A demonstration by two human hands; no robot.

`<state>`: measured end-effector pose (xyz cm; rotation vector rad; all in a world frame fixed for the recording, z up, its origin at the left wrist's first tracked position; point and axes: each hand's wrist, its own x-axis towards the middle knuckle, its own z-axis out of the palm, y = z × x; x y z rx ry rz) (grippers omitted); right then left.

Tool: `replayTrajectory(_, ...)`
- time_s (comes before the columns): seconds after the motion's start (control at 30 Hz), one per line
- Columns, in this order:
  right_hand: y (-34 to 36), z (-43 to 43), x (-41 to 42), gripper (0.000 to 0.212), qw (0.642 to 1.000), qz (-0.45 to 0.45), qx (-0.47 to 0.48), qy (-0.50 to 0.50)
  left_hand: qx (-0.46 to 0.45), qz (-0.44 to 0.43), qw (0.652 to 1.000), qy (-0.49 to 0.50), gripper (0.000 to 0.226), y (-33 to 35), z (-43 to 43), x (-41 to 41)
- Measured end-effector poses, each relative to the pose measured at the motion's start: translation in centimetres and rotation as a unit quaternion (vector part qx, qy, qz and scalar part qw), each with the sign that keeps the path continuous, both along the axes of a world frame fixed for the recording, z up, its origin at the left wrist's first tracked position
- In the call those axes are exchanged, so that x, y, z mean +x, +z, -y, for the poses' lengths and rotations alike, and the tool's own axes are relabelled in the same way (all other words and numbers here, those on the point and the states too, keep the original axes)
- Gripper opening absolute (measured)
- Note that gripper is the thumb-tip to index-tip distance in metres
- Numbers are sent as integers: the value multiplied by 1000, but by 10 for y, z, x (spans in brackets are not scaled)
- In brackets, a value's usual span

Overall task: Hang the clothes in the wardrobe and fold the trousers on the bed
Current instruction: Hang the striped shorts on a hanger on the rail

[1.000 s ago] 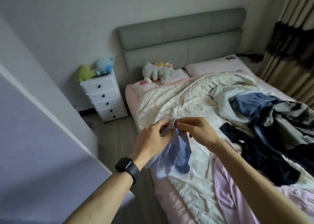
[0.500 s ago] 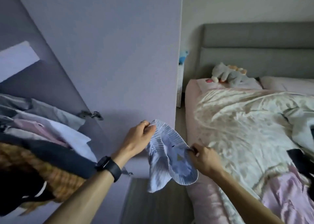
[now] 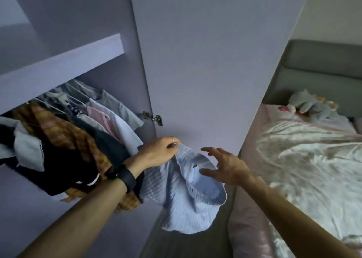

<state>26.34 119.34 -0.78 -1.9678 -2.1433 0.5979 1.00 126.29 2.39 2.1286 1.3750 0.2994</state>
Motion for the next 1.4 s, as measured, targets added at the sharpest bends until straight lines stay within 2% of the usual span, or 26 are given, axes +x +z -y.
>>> replayTrajectory(0.1,-6,-22,-33,33,999,25,19,12,20,-1,999,-27,23,15,-3,-1)
replayTrajectory(0.27,11,-43,-50,30,991,79,103,22,166,-124,978,31,27,15,-3,-52)
replayTrajectory(0.37,35,-61,-52,29,980,127,154,22,201,-134,966,88,27,7,1,-83)
replayTrajectory(0.5,53,-79,-48,26,980,143,141,-7,168,-55,973,150,35,10,6,-113)
replayTrajectory(0.57,56,-86,-46,27,984,125,128,-15,151,-30,968,198,25,19,4,-127)
replayTrajectory(0.63,57,-92,-47,26,988,112,106,-10,114,-50,968,218,14,33,0,-136)
replayTrajectory(0.7,58,-101,-53,27,992,95,86,12,90,-87,966,226,5,44,-3,-139)
replayTrajectory(0.77,61,-113,-61,26,995,67,72,32,72,-107,961,245,16,51,-4,-141)
replayTrajectory(0.93,67,-143,-77,22,991,16,91,100,-28,-43,954,295,33,54,1,-149)
replayTrajectory(1.0,66,-155,-80,15,985,0,76,156,-46,-30,947,316,30,55,7,-152)
replayTrajectory(1.07,63,-167,-82,9,977,13,66,204,-47,-56,941,331,16,56,17,-151)
replayTrajectory(1.13,58,-176,-89,22,969,35,66,234,-41,-124,929,347,22,58,31,-151)
replayTrajectory(1.2,54,-185,-102,26,959,45,86,266,-33,-185,906,380,24,58,53,-152)
replayTrajectory(1.3,54,-195,-123,29,948,49,99,297,-31,-224,862,455,27,50,93,-162)
replayTrajectory(1.4,49,-195,-143,34,943,40,90,318,-94,-228,830,500,18,45,129,-166)
